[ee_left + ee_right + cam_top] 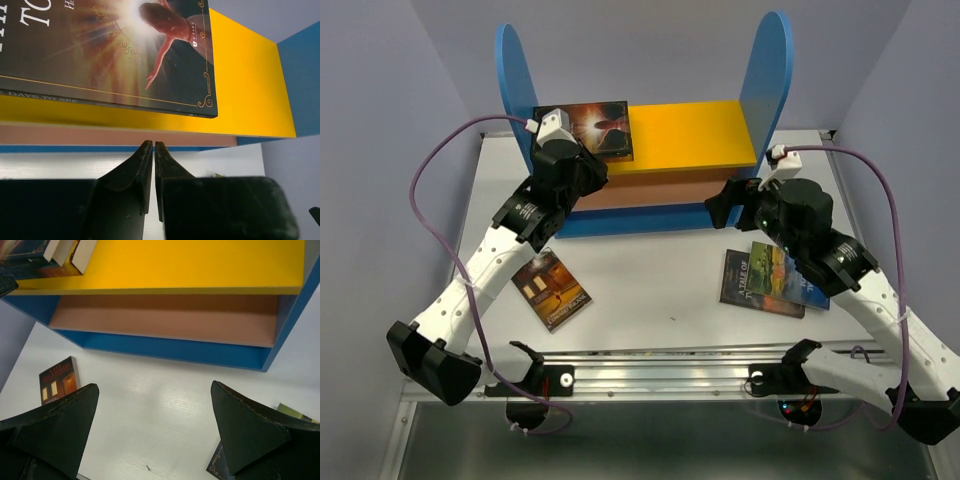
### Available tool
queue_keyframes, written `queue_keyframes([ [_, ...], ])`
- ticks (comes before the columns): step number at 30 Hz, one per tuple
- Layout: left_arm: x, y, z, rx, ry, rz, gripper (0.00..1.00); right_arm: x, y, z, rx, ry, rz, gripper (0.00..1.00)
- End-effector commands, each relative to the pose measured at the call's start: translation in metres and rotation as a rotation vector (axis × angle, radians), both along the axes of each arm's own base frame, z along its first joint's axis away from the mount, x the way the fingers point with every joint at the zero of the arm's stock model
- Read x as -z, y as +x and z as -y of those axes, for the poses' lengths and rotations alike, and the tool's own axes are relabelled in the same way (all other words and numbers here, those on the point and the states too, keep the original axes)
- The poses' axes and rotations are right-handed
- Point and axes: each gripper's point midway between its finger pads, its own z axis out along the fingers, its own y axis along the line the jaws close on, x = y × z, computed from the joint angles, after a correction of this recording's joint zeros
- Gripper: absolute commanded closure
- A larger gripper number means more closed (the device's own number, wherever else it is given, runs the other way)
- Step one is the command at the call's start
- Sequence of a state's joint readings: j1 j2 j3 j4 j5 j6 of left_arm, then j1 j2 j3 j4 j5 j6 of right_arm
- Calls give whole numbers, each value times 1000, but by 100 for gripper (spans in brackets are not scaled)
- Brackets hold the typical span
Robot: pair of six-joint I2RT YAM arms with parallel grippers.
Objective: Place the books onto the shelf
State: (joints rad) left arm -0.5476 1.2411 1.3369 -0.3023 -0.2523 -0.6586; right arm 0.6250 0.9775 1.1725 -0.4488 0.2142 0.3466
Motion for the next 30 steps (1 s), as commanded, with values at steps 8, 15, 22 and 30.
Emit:
queue_keyframes([
  [8,-42,8,-12,24,-26,112,89,-1,-16,29,103,31,1,0],
  [15,-39,18,-19,32,-3,99,90,7,-21,42,146,12,-13,0],
  [22,-39,22,-19,39,-3,99,90,26,-24,48,173,-2,-47,0],
  [30,-38,26,-22,33,6,97,90,33,-30,54,201,11,-76,0],
])
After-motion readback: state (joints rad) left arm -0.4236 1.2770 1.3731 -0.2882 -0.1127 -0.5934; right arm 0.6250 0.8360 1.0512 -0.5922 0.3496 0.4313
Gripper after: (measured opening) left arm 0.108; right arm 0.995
